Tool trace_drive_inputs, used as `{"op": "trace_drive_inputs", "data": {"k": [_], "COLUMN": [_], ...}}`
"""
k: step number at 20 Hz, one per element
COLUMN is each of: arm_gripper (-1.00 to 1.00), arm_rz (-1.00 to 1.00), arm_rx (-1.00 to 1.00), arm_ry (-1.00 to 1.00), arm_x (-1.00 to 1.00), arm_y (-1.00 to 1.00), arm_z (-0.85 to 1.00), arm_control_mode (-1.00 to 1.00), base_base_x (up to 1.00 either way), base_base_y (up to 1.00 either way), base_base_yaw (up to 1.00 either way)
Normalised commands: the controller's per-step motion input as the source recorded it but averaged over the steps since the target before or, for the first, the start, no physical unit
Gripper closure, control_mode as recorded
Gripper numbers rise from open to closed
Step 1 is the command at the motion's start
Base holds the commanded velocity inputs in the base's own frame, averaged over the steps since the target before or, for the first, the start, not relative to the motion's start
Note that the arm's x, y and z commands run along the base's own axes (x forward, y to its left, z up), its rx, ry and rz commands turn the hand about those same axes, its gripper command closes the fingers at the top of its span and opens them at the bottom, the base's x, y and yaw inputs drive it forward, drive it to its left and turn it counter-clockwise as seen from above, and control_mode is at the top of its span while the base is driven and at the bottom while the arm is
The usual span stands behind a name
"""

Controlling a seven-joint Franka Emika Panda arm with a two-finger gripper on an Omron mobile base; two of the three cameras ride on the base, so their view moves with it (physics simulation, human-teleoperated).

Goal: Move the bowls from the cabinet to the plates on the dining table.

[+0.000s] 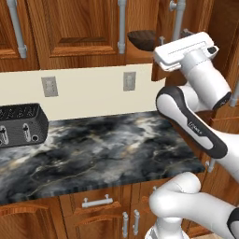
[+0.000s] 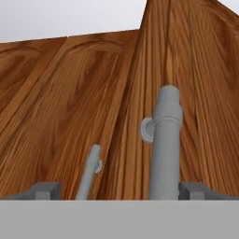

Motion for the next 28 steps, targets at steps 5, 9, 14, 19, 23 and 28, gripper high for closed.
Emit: {"op": "trace_drive_inputs", "data": {"k": [5,9,14,19,23,28], "arm_gripper": [-1.0,-1.0,-1.0,-1.0,-1.0,-1.0], "arm_rz": [-0.04,-0.03,-0.03,-0.05,-0.05,-0.03], "arm_rx": [0.0,0.0,-0.01,0.0,0.07,0.09], "arm_ry": [-0.12,-0.11,0.0,0.03,0.16,0.26], "arm_x": [-0.95,-0.87,-0.67,-0.47,-0.19,-0.03], "arm_y": [0.03,0.07,0.41,0.52,0.34,0.26], "arm_z": [0.77,0.54,0.08,-0.01,-0.17,-0.32], "arm_control_mode": [-1.0,-1.0,-1.0,-1.0,-1.0,-1.0], "base_base_x": [0.0,0.0,0.0,0.0,0.0,0.0], "base_base_y": [0.0,0.0,0.0,0.0,0.0,0.0], "base_base_yaw": [0.0,0.0,0.0,0.0,0.0,0.0]}}
